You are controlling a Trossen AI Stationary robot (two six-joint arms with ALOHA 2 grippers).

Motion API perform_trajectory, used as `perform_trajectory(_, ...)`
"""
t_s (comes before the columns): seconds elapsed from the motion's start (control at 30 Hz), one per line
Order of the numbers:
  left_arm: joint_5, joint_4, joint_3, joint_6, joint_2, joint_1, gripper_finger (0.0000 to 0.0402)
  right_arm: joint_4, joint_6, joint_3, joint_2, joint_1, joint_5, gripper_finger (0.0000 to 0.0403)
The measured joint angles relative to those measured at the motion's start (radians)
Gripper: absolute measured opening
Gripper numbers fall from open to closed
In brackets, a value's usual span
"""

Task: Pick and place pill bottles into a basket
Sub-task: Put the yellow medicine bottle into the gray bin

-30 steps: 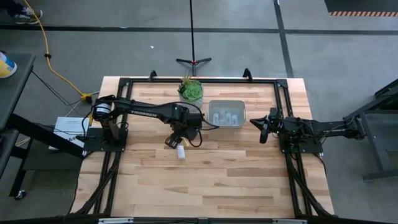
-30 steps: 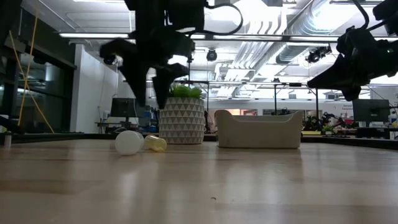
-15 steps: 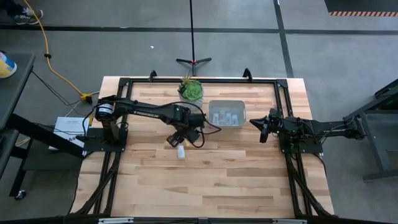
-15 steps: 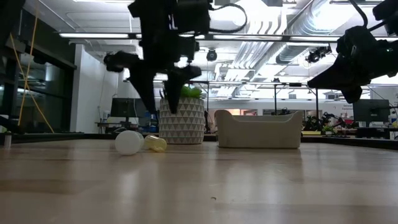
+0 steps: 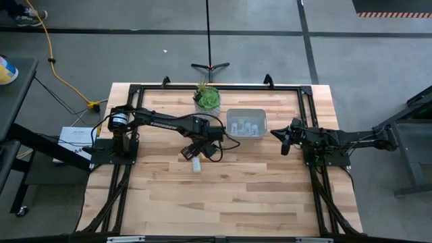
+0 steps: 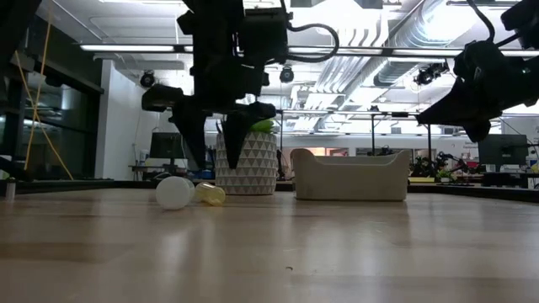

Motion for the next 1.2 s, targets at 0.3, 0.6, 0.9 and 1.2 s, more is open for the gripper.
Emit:
perform_trajectory(0.3,0.024,0.021,-0.039,-0.001,0.0,0.0,0.0255,0.0,0.0,0.0,0.014,0.0,-0.001,0.0004)
perform_trajectory(0.6,0.017,0.111,-0.115,-0.007,0.0,0.0,0.0255,0.0,0.0,0.0,0.019,0.0,-0.001,0.0004)
perform_trajectory(0.9,0.033,0.151,-0.125,-0.007,0.0,0.001,0.0254,0.0,0.0,0.0,0.019,0.0,-0.001,0.0006)
perform_trajectory(1.2,0.048,0.17,-0.122,-0.008,0.03,0.002,0.0198,0.0,0.0,0.0,0.019,0.0,-0.001,0.0001)
